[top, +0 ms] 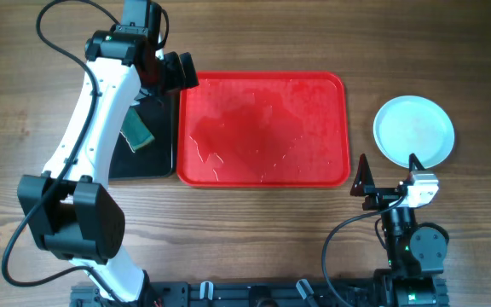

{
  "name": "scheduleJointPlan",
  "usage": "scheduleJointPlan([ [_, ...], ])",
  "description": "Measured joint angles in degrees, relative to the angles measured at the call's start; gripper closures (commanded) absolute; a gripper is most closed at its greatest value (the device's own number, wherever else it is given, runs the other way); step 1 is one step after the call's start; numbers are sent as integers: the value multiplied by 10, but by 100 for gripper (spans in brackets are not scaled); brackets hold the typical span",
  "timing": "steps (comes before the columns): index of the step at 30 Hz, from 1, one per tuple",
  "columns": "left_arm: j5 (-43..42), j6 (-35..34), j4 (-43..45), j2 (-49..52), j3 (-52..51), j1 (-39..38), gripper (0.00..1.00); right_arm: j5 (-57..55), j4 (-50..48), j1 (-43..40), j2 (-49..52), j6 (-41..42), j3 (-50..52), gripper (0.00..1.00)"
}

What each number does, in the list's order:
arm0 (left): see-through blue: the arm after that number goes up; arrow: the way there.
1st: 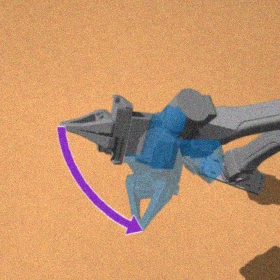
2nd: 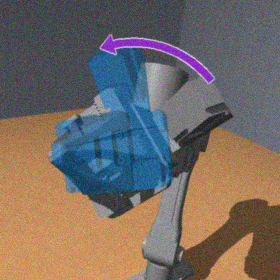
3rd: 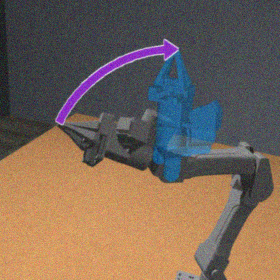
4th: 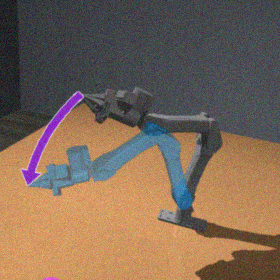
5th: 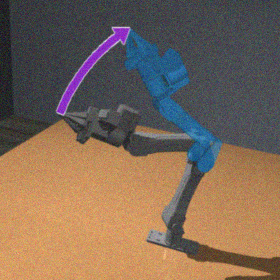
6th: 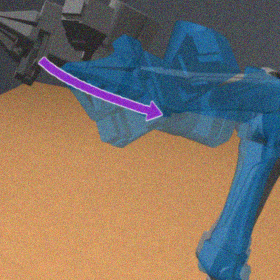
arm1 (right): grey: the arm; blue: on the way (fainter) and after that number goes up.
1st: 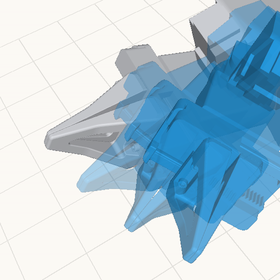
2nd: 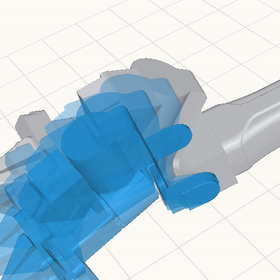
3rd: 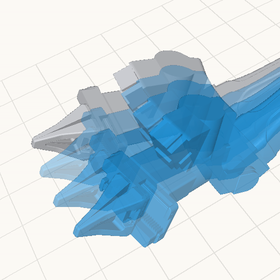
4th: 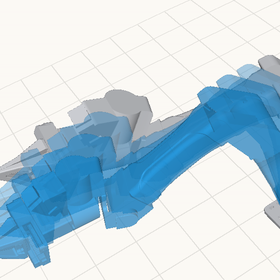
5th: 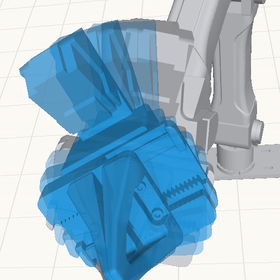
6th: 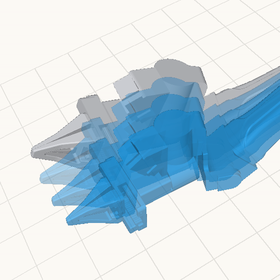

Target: Clean dirty plates on tray and stack at the side

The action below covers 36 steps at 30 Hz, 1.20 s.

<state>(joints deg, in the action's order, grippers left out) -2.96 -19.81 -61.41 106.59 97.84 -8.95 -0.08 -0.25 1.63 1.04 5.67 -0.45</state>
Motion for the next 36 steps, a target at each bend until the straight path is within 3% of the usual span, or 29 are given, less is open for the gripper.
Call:
scheduleJointPlan([
  [28, 4, 0, 8, -3, 0, -1, 0, 0, 0, 0, 0, 0, 0, 0],
  [32, 25, 0, 47, -42, -12, -9, 0, 0, 0, 0, 0, 0, 0, 0],
  [36, 49, 0, 128, -150, -59, -20, 0, 0, 0, 0, 0, 0, 0, 0],
])
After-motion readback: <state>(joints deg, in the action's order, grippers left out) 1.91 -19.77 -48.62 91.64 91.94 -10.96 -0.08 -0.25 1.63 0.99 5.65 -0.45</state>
